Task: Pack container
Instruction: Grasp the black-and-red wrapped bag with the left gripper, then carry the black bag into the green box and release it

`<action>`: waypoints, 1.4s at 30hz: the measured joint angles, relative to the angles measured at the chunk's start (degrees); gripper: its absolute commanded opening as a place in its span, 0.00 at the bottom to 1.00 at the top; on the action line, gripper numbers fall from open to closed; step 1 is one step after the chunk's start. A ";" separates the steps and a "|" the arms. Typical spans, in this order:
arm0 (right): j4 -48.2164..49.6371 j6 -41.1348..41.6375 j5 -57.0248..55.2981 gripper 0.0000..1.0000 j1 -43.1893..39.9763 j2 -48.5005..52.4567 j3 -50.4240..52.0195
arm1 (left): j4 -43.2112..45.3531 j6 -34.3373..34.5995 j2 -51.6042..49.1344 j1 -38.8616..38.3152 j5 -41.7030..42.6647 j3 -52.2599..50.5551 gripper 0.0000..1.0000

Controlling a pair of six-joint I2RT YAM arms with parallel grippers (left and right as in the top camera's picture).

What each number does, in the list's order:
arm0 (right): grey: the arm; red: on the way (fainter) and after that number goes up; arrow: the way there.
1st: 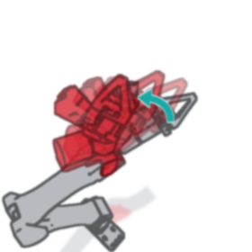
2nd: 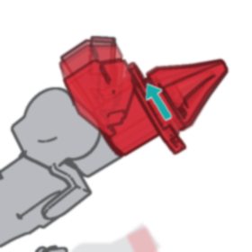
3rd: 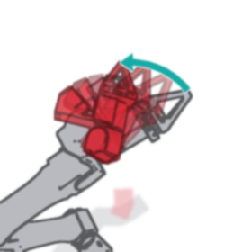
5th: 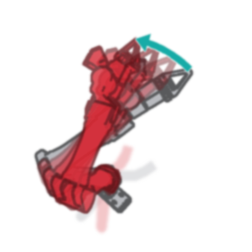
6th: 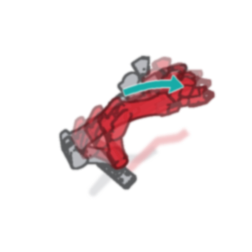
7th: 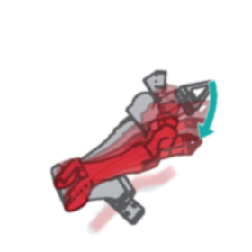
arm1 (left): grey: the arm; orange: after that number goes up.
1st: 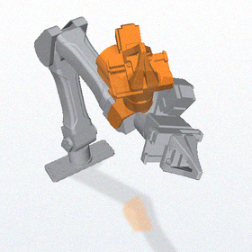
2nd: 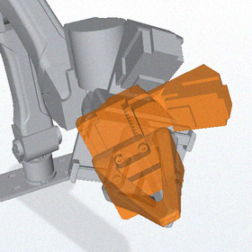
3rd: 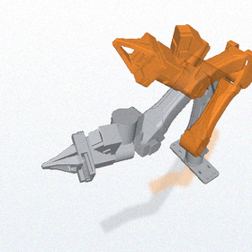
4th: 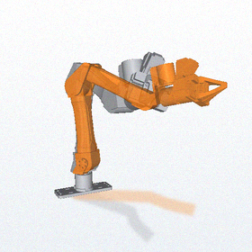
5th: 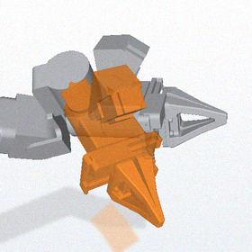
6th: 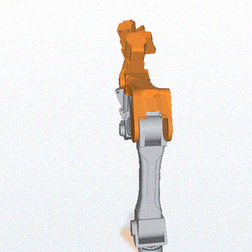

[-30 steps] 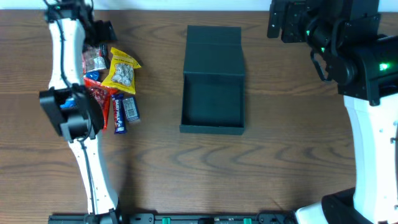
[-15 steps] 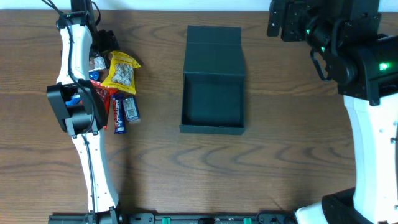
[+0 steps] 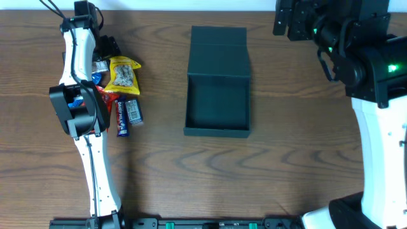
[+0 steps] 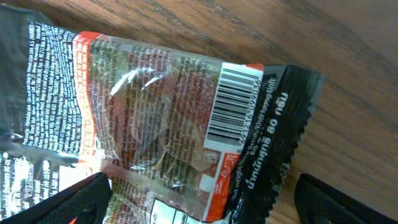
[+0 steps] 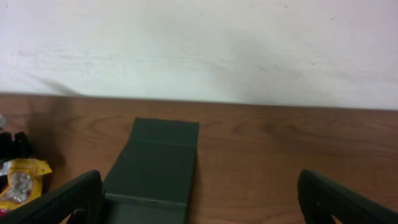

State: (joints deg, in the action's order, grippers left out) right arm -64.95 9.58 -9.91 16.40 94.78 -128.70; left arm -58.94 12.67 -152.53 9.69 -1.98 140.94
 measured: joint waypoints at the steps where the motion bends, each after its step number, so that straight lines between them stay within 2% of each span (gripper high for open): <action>1: 0.00 0.00 0.00 0.99 0.00 0.00 0.00 | 0.00 0.07 0.00 0.00 0.02 0.00 0.91; 11: -0.07 0.02 0.00 0.99 0.00 0.00 0.00 | -0.20 -0.04 -0.11 0.55 -1.42 0.00 0.42; 15: -0.13 0.02 0.00 0.99 0.00 0.00 0.00 | -0.15 -0.20 -0.11 0.55 -1.46 0.00 0.28; 18: -0.13 0.02 -0.02 0.99 0.00 0.00 0.00 | -0.37 -0.39 -0.11 0.63 -1.44 0.11 0.06; 30: -0.13 0.02 0.00 0.99 0.00 0.00 0.00 | -3.89 -1.09 -0.35 0.74 -1.44 2.38 0.06; 34: -0.15 0.02 0.00 0.99 0.00 0.00 0.00 | -8.68 -3.28 -2.64 0.76 -2.16 9.25 0.06; 39: -0.15 0.00 -0.02 0.99 0.00 0.00 0.00 | -13.18 -11.19 -3.91 0.46 -5.09 25.81 0.06; 42: -0.13 -0.20 -0.02 0.99 0.00 0.00 0.00 | -14.19 -15.34 -3.15 0.07 -3.15 32.92 0.06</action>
State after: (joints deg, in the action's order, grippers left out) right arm -65.08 9.39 -9.93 16.40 94.78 -128.70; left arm -73.12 -2.68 -155.68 9.76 -5.13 173.86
